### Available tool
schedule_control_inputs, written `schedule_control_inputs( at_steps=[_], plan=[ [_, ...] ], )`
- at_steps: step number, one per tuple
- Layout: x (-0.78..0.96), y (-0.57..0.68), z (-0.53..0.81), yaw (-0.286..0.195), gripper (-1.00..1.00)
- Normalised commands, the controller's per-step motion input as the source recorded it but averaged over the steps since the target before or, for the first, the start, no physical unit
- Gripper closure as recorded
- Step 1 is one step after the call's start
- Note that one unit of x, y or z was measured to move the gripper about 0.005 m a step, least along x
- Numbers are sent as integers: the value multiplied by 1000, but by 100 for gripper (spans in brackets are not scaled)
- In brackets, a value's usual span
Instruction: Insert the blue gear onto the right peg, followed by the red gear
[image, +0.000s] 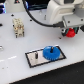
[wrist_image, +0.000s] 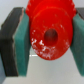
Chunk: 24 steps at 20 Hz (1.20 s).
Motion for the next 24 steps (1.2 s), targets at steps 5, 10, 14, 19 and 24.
schedule_control_inputs(
  at_steps=[5, 10, 14, 19, 24],
  plan=[
    [448, -312, 508, 0, 100],
    [493, -430, 419, 0, 100],
    [493, -415, 347, 0, 100],
    [531, -399, 224, 0, 100],
    [657, -338, 166, 0, 100]
  ],
)
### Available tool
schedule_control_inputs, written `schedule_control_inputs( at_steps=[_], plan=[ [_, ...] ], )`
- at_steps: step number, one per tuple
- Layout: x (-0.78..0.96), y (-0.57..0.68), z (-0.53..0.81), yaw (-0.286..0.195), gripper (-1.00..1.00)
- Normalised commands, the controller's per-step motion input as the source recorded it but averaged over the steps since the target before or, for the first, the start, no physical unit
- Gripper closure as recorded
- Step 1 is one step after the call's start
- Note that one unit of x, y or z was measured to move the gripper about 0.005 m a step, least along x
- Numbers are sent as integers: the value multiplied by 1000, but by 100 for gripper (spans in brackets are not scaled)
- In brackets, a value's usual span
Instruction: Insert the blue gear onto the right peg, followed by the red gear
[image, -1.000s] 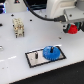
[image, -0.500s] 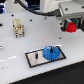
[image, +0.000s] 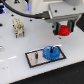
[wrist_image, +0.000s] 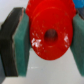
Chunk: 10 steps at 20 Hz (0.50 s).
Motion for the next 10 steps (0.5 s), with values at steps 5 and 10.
schedule_control_inputs(
  at_steps=[5, 10],
  plan=[
    [691, -289, 89, 0, 100],
    [552, -256, 0, 0, 100]
  ],
)
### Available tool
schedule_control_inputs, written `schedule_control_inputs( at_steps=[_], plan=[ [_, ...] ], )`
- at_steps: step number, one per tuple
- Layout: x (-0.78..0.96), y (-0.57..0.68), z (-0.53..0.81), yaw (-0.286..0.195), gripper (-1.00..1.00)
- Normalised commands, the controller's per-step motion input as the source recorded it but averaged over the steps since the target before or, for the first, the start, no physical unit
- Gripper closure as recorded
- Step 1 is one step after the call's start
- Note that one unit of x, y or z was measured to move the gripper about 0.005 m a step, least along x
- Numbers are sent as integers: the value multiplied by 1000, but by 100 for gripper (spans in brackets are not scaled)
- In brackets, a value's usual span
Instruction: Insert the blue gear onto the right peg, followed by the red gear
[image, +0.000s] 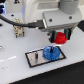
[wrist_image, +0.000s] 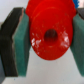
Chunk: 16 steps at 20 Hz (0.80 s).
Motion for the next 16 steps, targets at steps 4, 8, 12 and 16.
schedule_control_inputs(
  at_steps=[4, 8, 12, 16],
  plan=[
    [327, -209, -96, 0, 100],
    [257, -157, -111, 0, 100],
    [136, -75, -87, 0, 100],
    [105, -36, -70, 0, 100]
  ],
)
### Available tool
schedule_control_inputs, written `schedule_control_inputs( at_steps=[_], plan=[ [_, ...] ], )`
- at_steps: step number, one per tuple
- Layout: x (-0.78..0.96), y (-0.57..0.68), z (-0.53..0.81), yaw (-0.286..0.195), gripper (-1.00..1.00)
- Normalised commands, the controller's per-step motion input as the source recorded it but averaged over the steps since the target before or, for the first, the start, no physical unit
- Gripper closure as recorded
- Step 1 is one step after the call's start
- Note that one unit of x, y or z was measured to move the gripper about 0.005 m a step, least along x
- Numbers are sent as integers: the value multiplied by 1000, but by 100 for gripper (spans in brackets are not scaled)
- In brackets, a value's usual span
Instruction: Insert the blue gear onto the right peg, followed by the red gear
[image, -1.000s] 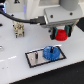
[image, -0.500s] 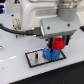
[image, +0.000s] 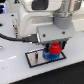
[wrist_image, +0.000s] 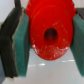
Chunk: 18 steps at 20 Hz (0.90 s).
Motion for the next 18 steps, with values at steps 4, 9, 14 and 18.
schedule_control_inputs(
  at_steps=[4, 9, 14, 18],
  plan=[
    [0, 41, 319, 0, 100],
    [61, 7, 96, 0, 100],
    [164, -59, -13, 0, 100],
    [207, -96, -149, 0, 100]
  ],
)
